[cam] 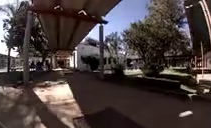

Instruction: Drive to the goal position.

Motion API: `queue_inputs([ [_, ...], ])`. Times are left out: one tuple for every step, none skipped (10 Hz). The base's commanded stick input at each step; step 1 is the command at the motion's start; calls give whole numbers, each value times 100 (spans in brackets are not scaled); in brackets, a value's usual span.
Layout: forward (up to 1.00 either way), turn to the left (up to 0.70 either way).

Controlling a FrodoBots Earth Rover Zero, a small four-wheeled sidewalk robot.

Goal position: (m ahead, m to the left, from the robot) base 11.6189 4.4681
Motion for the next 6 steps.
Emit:
queue_inputs([
  [70,35],
  [70,35],
  [70,35],
  [70,35],
  [70,35],
  [70,35],
])
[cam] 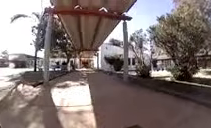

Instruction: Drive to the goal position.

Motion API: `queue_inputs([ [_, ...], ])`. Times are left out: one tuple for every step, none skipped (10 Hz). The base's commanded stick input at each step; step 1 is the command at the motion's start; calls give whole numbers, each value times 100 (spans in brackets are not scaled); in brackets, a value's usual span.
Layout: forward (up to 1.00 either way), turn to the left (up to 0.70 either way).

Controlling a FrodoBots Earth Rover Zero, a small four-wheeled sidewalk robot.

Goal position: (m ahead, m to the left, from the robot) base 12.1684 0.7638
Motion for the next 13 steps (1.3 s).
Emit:
queue_inputs([
  [70,35],
  [70,35],
  [70,0],
  [70,0],
  [70,0],
  [70,0],
  [70,0],
  [70,0],
  [70,0],
  [70,0],
  [70,0],
  [70,0],
  [70,0],
])
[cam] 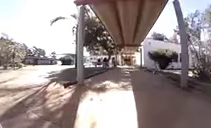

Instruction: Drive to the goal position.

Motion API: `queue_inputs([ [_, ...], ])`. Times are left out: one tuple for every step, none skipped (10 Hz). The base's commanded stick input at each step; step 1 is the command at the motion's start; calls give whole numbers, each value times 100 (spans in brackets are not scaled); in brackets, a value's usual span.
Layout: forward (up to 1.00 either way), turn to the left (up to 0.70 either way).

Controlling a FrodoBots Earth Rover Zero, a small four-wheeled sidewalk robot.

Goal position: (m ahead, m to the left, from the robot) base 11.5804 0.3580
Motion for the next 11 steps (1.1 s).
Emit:
queue_inputs([
  [70,-14],
  [70,-30],
  [70,-35],
  [70,-35],
  [70,-35],
  [70,-35],
  [70,-35],
  [70,-35],
  [70,-35],
  [70,-35],
  [70,-35],
])
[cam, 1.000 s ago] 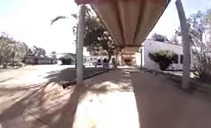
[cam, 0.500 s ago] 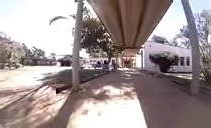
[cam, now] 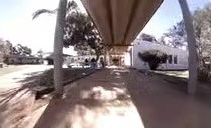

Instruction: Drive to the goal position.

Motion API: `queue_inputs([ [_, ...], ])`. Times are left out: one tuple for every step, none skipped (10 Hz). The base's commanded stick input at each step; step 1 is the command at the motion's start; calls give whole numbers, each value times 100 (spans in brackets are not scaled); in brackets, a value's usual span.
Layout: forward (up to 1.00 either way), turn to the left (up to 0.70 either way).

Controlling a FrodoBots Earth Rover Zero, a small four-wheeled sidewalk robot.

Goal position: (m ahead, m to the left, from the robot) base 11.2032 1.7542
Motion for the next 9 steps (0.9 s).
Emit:
queue_inputs([
  [70,-35],
  [70,0],
  [70,0],
  [70,0],
  [70,0],
  [70,0],
  [70,0],
  [70,0],
  [70,0],
])
